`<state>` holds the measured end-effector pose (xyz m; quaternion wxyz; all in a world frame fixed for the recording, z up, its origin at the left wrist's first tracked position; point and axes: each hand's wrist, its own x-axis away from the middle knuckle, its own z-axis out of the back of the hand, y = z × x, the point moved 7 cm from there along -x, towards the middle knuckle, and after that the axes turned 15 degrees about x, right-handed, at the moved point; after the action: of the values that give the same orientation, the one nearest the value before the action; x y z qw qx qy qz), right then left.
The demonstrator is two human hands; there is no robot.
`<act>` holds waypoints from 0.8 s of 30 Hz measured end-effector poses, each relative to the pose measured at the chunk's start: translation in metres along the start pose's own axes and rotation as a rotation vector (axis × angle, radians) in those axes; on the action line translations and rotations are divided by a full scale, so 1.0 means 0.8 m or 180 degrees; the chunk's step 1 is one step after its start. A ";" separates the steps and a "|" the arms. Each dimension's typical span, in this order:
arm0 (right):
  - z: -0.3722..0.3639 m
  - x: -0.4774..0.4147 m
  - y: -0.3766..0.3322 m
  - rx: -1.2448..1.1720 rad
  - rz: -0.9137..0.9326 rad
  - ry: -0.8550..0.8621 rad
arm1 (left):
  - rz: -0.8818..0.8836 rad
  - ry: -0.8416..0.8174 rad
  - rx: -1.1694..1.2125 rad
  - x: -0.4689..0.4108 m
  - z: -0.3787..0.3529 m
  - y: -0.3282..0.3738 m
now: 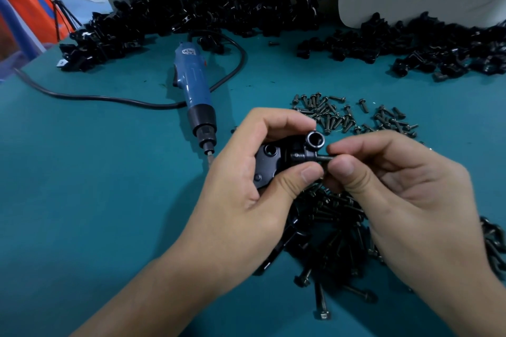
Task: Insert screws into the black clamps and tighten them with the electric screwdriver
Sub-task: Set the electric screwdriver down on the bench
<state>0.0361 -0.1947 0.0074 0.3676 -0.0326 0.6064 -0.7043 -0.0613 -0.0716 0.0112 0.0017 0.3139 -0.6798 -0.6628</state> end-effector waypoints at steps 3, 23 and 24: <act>0.003 0.000 -0.003 0.0233 0.0233 0.0127 | 0.0033 0.0038 0.0005 0.000 0.001 -0.002; -0.013 0.005 -0.002 0.1222 0.0306 -0.0278 | 0.0085 -0.0105 -0.0058 0.003 -0.009 -0.002; -0.012 0.004 0.001 0.1150 0.0240 -0.0340 | 0.0110 -0.0071 -0.0026 0.002 -0.007 -0.003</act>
<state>0.0292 -0.1882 0.0033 0.4252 0.0194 0.4506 -0.7847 -0.0595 -0.0771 0.0092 0.0069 0.2947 -0.6824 -0.6689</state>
